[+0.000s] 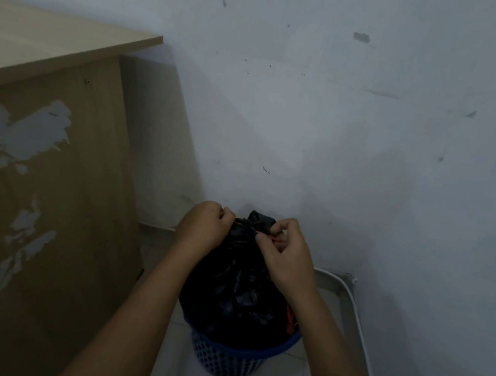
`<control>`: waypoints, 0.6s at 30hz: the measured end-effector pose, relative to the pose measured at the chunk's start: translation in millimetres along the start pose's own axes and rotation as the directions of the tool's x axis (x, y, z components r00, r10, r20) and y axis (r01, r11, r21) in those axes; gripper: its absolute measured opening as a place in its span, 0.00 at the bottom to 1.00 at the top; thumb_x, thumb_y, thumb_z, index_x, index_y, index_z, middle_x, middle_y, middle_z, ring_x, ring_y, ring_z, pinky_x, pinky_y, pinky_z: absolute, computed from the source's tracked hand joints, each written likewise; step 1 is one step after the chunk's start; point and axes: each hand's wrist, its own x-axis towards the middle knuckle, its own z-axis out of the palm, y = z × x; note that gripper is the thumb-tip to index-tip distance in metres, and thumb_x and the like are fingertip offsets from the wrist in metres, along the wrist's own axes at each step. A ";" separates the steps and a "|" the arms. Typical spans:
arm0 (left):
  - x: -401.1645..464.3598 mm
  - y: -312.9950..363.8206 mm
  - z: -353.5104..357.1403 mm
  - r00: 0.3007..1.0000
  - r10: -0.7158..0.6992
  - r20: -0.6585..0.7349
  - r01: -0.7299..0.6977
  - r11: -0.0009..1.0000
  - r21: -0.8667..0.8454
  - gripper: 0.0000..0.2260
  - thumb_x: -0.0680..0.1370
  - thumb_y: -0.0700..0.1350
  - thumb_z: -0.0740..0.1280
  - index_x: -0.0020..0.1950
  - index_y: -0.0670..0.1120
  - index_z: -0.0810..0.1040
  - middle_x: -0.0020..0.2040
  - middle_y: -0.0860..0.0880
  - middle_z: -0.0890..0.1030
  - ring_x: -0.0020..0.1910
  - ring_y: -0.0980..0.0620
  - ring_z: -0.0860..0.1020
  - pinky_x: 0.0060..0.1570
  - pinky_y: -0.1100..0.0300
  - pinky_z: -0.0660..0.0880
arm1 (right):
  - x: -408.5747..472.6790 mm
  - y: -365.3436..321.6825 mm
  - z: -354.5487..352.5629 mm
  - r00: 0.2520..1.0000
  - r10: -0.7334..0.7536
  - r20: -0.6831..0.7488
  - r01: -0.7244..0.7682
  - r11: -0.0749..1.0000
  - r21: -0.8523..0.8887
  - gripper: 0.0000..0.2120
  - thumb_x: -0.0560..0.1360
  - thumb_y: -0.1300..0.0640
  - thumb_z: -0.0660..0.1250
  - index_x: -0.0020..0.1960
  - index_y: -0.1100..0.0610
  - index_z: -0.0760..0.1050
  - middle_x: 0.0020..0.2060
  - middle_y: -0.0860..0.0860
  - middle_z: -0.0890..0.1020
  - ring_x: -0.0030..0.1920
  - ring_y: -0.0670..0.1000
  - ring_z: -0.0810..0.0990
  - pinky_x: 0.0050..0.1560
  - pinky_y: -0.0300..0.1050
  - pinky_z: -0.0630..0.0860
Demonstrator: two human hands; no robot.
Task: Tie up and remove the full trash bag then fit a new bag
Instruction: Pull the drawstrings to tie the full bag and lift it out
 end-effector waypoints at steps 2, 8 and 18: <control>-0.5 2.2 6.1 0.999 0.006 -0.045 -0.010 0.995 -0.095 0.22 0.85 0.50 0.60 0.34 0.41 0.68 0.34 0.39 0.76 0.37 0.40 0.77 0.37 0.50 0.69 | 2.0 -2.1 -4.0 1.000 0.031 0.003 -0.031 0.999 -0.023 0.09 0.76 0.44 0.68 0.46 0.48 0.72 0.32 0.43 0.76 0.30 0.41 0.73 0.32 0.34 0.68; -7.5 28.6 18.7 0.992 0.106 -0.062 -0.122 0.873 -0.472 0.19 0.83 0.58 0.65 0.39 0.49 0.64 0.30 0.56 0.68 0.29 0.58 0.67 0.31 0.62 0.66 | 4.3 -26.7 -15.6 0.995 -0.012 -0.098 0.008 0.999 -0.046 0.18 0.77 0.47 0.65 0.33 0.50 0.63 0.27 0.43 0.67 0.29 0.43 0.66 0.30 0.40 0.62; -9.4 36.5 17.7 0.904 0.396 -0.159 -0.420 0.893 -0.164 0.16 0.82 0.48 0.67 0.40 0.51 0.62 0.33 0.51 0.71 0.32 0.50 0.68 0.32 0.51 0.67 | 14.5 -55.9 -18.5 0.981 -0.171 -0.091 0.181 0.978 0.103 0.15 0.80 0.57 0.69 0.36 0.54 0.71 0.41 0.47 0.75 0.45 0.50 0.76 0.47 0.40 0.71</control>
